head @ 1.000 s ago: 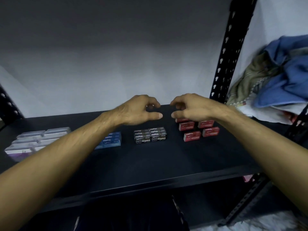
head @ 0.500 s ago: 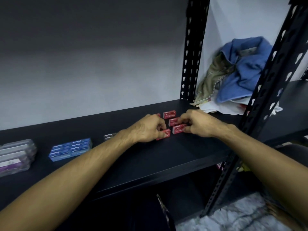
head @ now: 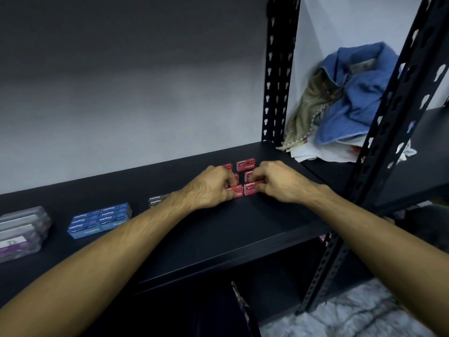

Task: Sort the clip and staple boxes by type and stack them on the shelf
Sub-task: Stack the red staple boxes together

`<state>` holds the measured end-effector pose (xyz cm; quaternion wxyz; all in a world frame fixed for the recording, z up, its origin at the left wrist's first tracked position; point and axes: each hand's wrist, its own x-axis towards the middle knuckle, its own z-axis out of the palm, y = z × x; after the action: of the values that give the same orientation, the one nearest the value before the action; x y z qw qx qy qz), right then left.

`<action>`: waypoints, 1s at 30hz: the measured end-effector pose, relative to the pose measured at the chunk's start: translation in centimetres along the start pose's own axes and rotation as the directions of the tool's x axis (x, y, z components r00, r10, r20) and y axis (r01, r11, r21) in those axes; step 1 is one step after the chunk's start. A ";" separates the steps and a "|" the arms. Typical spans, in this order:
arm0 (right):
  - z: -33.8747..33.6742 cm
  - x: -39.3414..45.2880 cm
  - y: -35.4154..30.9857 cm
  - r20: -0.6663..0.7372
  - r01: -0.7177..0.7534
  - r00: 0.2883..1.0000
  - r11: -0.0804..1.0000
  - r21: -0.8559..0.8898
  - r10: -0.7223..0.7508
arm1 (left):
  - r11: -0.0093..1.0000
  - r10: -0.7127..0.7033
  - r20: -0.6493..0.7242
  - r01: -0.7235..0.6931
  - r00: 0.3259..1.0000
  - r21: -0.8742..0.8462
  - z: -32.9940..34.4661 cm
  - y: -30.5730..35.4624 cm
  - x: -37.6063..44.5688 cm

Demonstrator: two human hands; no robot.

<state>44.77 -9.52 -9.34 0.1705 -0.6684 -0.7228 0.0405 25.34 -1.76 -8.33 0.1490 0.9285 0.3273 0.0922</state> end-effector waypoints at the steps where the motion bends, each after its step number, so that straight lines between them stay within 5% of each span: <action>1: 0.1 0.1 -0.1 0.001 0.004 1.000 1.000 0.003 -0.004 | 1.000 -0.004 -0.004 0.004 1.000 -0.002 0.0 0.0 0.0; 15: 0.4 0.5 0.1 -0.009 0.000 1.000 1.000 0.020 0.000 | 1.000 -0.004 -0.017 0.004 1.000 0.014 -0.2 -0.4 0.0; 22: -1.8 0.9 1.2 -0.111 -0.042 0.993 0.996 0.080 0.051 | 0.992 -0.097 -0.229 0.076 0.969 -0.101 -2.3 -1.9 0.3; 30: -1.6 3.1 1.5 -0.005 -0.162 0.986 0.967 0.195 0.166 | 0.981 -0.069 -0.086 0.052 0.994 -0.187 -1.4 -2.4 1.9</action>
<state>46.50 -6.57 -7.61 0.2384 -0.7066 -0.6558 0.1177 25.04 1.53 -7.71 0.2219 0.8951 0.3519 0.1601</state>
